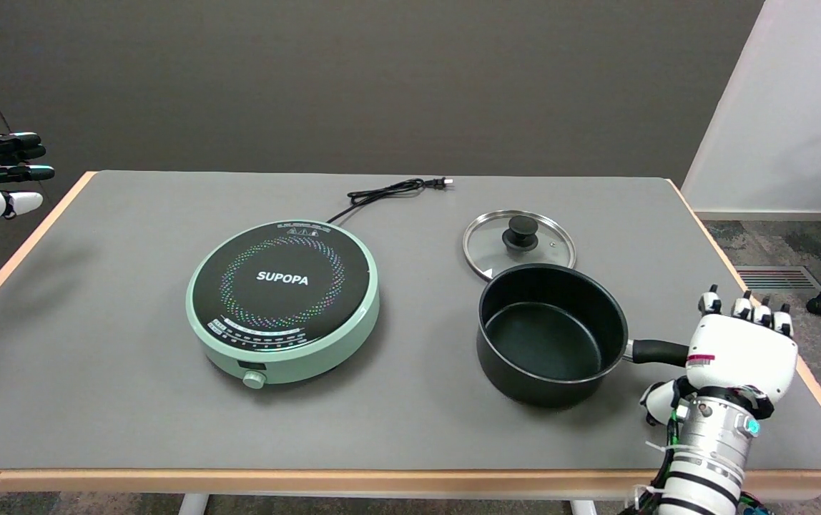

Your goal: Pick up the soup pot.

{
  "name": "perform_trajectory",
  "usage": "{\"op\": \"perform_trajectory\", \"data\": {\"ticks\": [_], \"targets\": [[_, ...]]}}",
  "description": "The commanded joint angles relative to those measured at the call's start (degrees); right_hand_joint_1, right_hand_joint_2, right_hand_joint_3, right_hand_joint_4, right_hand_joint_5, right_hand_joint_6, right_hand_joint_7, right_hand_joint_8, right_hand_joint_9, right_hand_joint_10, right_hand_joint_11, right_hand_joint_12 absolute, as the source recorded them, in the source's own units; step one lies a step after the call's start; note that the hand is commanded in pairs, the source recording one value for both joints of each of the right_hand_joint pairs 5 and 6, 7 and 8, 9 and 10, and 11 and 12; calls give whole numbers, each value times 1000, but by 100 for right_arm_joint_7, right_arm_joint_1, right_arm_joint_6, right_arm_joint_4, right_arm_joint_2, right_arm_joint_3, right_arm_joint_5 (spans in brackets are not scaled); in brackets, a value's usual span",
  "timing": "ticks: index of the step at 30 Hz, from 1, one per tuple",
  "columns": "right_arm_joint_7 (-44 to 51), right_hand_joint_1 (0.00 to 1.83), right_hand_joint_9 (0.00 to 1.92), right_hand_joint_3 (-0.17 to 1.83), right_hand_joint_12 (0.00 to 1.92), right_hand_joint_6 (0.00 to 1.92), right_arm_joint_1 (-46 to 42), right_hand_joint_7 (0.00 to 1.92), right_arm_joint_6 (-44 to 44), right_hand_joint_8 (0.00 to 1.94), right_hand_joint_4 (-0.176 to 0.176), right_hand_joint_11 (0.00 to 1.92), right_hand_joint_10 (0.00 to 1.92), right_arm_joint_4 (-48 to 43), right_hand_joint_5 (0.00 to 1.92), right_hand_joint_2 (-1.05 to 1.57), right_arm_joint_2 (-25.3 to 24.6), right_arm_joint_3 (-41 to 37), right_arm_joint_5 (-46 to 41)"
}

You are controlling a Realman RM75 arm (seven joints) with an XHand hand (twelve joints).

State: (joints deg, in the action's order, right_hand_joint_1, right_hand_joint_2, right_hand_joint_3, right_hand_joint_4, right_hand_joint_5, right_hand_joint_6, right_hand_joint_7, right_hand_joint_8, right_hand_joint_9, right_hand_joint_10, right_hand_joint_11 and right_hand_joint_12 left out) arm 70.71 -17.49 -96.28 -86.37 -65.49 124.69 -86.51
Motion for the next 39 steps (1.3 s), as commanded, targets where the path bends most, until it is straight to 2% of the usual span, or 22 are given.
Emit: {"op": "perform_trajectory", "data": {"ticks": [1,8,9,13,18,31,34,39], "targets": [[10,1026,708,1504,708,708,28,708,572,708,176,708,708,67,708,-252,90,-485,-237],[10,1012,937,1200,937,937,52,937,692,937,176,937,937,88,937,-87,82,-557,-237],[10,1019,995,1065,995,995,54,995,702,995,23,995,995,88,995,-35,82,-560,-234],[10,1066,1189,775,1189,1189,78,1189,761,1189,-19,1189,1189,88,1189,128,82,-573,-229],[10,1109,1255,698,1255,1255,110,1255,827,1255,-35,1255,1255,88,1255,158,82,-581,-194],[10,1109,1265,711,1265,1265,235,1265,1480,1265,-37,1265,1265,168,1265,210,-102,-581,-237],[10,1136,1320,649,1320,1320,227,1320,1480,1320,-55,1320,1320,136,1320,311,-102,-581,-229],[-11,1165,1537,535,1537,1537,217,1537,1451,1537,-102,1537,1537,80,1537,630,-102,-573,-189]]}}
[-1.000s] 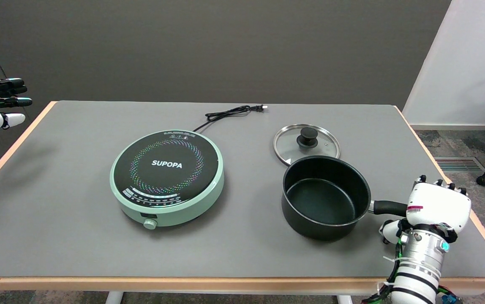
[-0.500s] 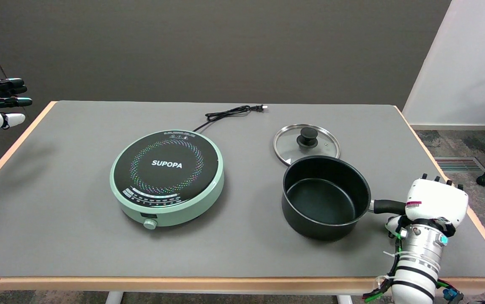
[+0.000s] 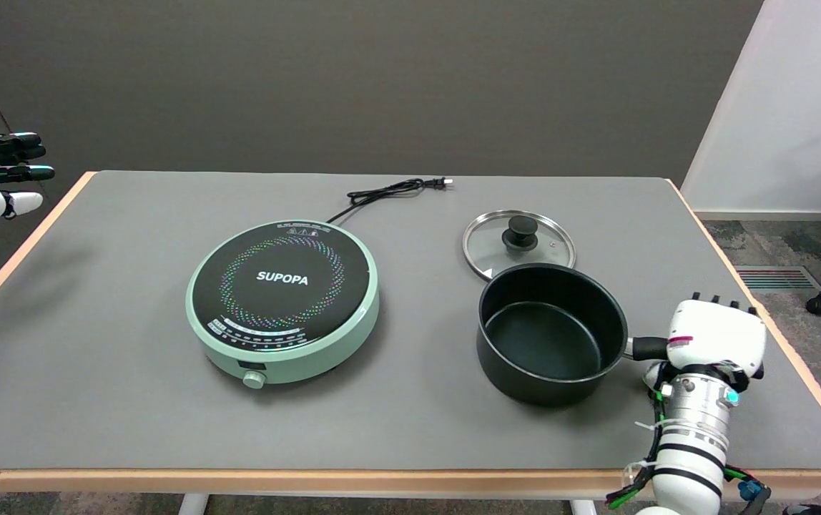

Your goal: Pick up the soup pot.

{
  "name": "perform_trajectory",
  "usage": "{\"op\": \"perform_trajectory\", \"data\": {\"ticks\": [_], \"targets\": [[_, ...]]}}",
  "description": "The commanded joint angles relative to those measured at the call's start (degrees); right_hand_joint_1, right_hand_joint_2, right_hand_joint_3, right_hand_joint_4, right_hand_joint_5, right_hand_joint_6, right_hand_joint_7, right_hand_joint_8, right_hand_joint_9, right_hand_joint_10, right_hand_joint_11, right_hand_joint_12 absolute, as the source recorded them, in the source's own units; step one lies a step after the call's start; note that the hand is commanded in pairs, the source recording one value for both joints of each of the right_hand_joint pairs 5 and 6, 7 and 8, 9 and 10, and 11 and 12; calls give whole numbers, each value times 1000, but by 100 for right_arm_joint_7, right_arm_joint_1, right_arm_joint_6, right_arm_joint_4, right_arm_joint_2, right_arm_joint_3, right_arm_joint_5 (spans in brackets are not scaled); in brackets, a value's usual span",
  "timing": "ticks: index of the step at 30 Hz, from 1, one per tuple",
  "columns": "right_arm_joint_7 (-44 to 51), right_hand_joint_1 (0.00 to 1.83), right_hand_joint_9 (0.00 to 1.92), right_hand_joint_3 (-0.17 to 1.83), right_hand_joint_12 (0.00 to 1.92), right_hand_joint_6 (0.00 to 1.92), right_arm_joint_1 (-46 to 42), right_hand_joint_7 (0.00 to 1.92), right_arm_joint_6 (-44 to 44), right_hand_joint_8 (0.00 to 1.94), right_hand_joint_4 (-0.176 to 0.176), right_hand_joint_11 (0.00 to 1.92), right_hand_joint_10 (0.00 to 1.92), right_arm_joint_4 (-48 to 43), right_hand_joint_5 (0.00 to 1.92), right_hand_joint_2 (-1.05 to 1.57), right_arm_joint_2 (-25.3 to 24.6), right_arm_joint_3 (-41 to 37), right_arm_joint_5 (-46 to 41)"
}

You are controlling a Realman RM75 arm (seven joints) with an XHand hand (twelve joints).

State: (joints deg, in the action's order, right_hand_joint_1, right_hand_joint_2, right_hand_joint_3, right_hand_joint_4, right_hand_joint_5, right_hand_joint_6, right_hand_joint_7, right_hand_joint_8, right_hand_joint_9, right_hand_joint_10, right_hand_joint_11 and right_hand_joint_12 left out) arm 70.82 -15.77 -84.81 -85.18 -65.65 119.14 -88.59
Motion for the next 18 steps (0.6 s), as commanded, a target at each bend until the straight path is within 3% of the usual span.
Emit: {"op": "perform_trajectory", "data": {"ticks": [1,2,3,5,18], "targets": [[-35,1169,1574,527,1574,1574,39,1574,291,1574,-100,1574,1574,-58,1574,655,-88,-20,19],[-40,1177,1642,520,1642,1642,36,1642,280,1642,-89,1642,1642,-66,1642,677,-94,-25,21],[-40,1177,1830,534,1830,1830,31,1830,270,1830,-39,1830,1830,-75,1830,730,-94,-25,29],[-51,1167,1917,538,1917,1917,37,1917,270,1917,-11,1917,1917,-98,1917,788,-94,-25,35],[-64,1189,1920,569,1920,1920,127,1920,355,1920,-11,1920,1920,-128,1920,737,10,-44,154]]}}
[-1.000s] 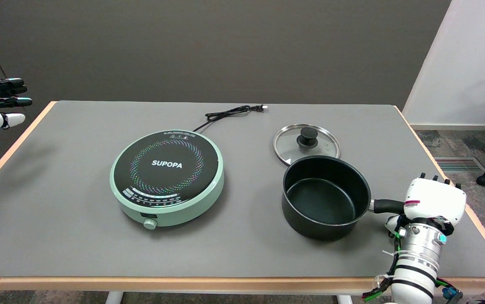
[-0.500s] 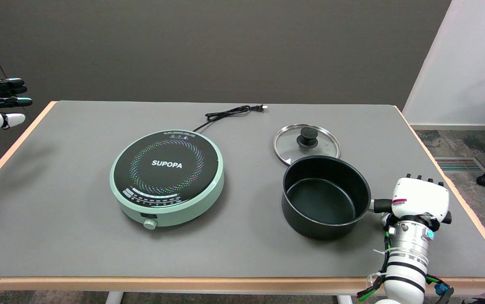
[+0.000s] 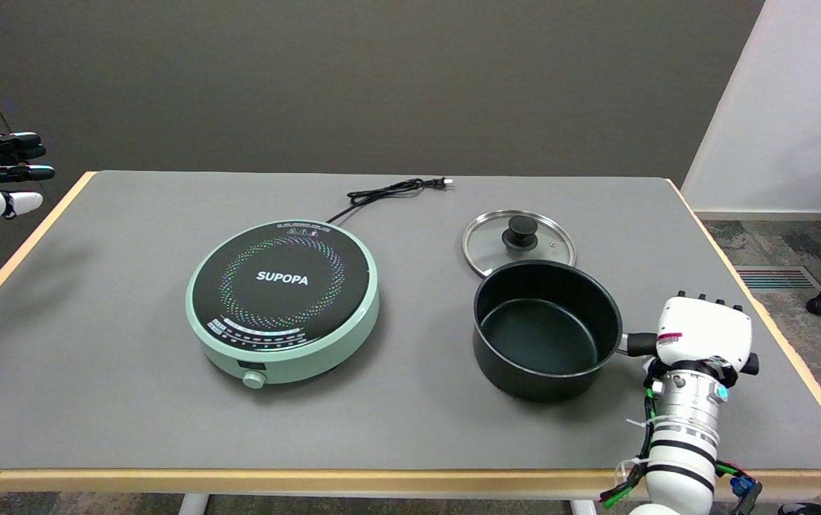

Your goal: Pick up the soup pot.

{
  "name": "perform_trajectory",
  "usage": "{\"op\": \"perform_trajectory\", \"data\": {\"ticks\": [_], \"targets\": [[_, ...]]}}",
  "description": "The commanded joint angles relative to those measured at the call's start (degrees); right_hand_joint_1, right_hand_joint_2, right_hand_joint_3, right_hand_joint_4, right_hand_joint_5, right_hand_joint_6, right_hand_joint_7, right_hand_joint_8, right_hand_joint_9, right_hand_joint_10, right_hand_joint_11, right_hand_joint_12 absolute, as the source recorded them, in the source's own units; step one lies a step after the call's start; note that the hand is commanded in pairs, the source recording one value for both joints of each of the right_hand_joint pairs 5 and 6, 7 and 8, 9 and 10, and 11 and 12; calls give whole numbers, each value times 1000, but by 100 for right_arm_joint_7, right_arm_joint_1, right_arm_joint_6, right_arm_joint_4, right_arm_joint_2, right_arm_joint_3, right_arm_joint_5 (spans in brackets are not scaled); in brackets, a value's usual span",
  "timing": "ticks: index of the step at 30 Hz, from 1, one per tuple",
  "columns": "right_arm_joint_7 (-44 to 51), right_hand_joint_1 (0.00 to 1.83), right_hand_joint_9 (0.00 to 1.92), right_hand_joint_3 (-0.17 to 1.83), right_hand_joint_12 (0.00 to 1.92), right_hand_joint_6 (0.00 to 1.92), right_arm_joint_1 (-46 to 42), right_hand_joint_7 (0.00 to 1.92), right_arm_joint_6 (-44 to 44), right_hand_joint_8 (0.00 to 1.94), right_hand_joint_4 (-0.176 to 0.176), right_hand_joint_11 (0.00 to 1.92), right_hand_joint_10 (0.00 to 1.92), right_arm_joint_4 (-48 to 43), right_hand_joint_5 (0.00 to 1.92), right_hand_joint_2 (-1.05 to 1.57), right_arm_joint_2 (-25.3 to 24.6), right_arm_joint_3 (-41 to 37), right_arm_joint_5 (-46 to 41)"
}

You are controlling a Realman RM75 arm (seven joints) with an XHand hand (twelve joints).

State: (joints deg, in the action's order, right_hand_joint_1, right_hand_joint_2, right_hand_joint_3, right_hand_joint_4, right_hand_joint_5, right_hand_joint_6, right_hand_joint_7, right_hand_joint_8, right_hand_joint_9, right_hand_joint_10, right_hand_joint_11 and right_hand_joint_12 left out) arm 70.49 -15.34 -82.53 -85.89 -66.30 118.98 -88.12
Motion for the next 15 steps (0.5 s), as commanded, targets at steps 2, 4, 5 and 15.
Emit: {"op": "perform_trajectory", "data": {"ticks": [2,4,5,15], "targets": [[-31,1185,1920,558,1920,1920,84,1920,165,1920,-12,1920,1920,-59,1920,779,83,-69,100],[-31,1181,1920,532,1920,1920,81,1920,221,1920,-12,1920,1920,-67,1920,854,83,-109,111],[-31,1180,1920,528,1920,1920,76,1920,258,1920,-13,1920,1920,-81,1920,877,85,-136,122],[-31,1199,1920,616,1920,1920,60,1920,618,1920,-15,1920,1920,-496,1920,888,304,-365,503]]}}
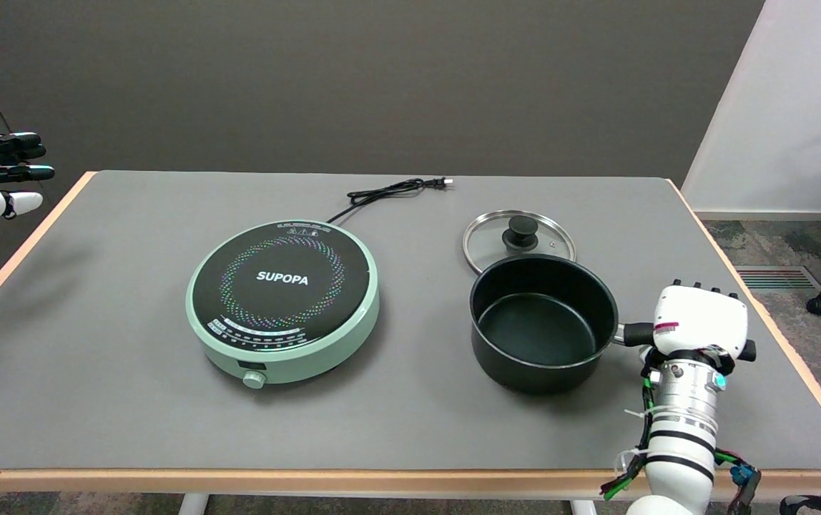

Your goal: Pick up the soup pot.

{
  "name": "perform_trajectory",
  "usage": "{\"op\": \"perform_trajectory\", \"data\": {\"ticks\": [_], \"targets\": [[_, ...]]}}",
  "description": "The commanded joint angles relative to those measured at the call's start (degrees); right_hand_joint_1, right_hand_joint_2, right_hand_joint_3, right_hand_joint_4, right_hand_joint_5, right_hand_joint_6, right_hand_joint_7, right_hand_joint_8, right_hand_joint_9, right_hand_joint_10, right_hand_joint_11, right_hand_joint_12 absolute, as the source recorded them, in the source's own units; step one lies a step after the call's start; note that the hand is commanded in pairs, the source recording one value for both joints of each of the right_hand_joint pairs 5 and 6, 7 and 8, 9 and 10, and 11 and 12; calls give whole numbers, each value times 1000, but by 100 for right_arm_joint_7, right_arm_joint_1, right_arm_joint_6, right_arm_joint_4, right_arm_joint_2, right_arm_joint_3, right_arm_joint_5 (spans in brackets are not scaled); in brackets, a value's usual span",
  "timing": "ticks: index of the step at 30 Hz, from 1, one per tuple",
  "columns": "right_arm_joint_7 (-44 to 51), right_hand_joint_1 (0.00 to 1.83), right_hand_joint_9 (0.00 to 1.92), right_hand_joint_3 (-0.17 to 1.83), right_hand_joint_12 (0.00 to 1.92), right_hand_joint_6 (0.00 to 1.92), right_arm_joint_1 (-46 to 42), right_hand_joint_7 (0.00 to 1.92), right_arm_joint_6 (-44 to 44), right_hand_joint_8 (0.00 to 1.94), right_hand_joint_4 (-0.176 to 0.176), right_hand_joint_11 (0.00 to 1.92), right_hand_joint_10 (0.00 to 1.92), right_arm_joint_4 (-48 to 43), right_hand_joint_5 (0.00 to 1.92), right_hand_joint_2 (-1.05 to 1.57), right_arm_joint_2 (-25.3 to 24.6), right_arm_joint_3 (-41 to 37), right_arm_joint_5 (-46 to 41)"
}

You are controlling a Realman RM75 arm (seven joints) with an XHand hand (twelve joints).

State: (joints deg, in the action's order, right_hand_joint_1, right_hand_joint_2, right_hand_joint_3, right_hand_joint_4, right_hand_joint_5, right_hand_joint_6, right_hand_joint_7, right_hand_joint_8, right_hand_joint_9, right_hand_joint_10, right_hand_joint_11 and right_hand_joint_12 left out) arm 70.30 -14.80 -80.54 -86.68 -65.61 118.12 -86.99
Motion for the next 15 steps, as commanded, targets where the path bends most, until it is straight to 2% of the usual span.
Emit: {"op": "perform_trajectory", "data": {"ticks": [1,9,15], "targets": [[-13,1204,1920,633,1920,1920,7,1920,434,1920,-15,1920,1920,-465,1920,882,279,-304,448],[-393,1217,1920,737,1920,1920,-7,1920,733,1920,-19,1920,1920,-895,1920,818,599,-643,602],[-589,1223,1920,784,1920,1920,-4,1920,1608,1920,-22,1920,1920,-1163,1920,790,819,-1323,570]]}}
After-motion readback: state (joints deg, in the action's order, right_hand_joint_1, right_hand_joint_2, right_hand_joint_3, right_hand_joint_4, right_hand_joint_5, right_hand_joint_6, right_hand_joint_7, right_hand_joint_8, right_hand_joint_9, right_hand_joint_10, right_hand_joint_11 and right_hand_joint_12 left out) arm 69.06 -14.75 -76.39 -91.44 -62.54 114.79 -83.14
